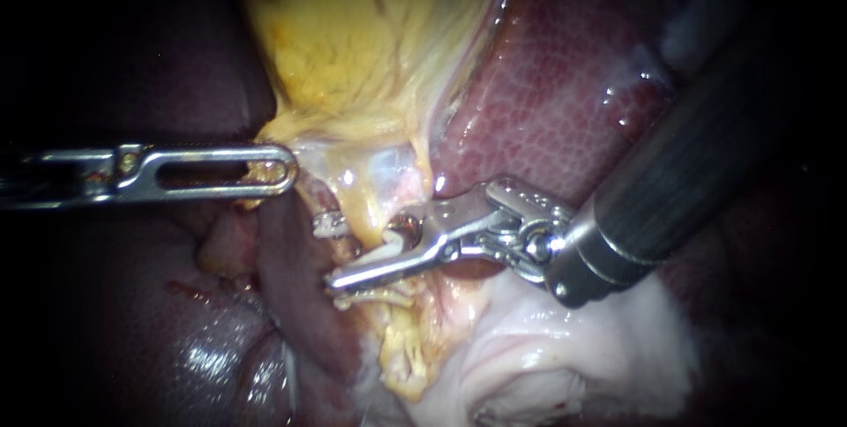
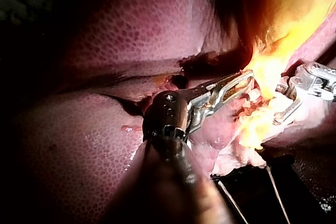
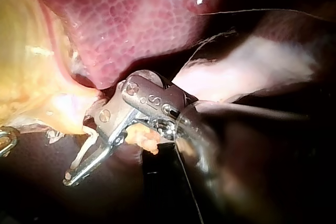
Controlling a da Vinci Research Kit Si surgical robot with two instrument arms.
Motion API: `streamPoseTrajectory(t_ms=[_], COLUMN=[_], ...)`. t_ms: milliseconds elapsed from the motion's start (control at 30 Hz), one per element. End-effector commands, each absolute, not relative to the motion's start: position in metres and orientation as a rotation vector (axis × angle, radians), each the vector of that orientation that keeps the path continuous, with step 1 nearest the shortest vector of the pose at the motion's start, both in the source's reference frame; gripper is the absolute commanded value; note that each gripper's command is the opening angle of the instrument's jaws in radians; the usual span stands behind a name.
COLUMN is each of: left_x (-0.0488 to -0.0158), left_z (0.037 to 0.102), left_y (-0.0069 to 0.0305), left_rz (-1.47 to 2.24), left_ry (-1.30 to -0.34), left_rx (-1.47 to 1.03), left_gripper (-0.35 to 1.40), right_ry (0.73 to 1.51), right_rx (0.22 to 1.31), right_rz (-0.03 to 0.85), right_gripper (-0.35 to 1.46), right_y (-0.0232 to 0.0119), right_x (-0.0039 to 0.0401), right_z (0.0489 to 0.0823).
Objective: Clipping third clip left tube
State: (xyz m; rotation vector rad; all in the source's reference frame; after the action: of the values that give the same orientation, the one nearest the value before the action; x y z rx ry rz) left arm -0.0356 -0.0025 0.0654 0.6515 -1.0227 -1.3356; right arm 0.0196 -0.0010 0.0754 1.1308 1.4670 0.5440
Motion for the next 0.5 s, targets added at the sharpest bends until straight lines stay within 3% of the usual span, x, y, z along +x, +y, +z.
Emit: streamPoseTrajectory(t_ms=[33, 233, 500], left_x=[-0.0356, -0.0356, -0.0356], left_z=[0.0654, 0.0654, 0.0654], left_y=[-0.0025, -0.0026, -0.0026], left_rz=[-1.336, -1.335, -1.335], left_ry=[-1.022, -1.022, -1.022], left_rx=[0.652, 0.652, 0.652], left_gripper=[-0.35, -0.35, -0.35], right_ry=[1.449, 1.431, 1.429], right_rx=[1.12, 1.117, 1.121], right_rz=[0.545, 0.537, 0.54], right_gripper=[-0.35, -0.35, -0.35], right_y=[-0.0011, -0.0015, -0.0017], right_x=[0.0196, 0.0196, 0.0198], right_z=[0.0757, 0.0776, 0.0776])
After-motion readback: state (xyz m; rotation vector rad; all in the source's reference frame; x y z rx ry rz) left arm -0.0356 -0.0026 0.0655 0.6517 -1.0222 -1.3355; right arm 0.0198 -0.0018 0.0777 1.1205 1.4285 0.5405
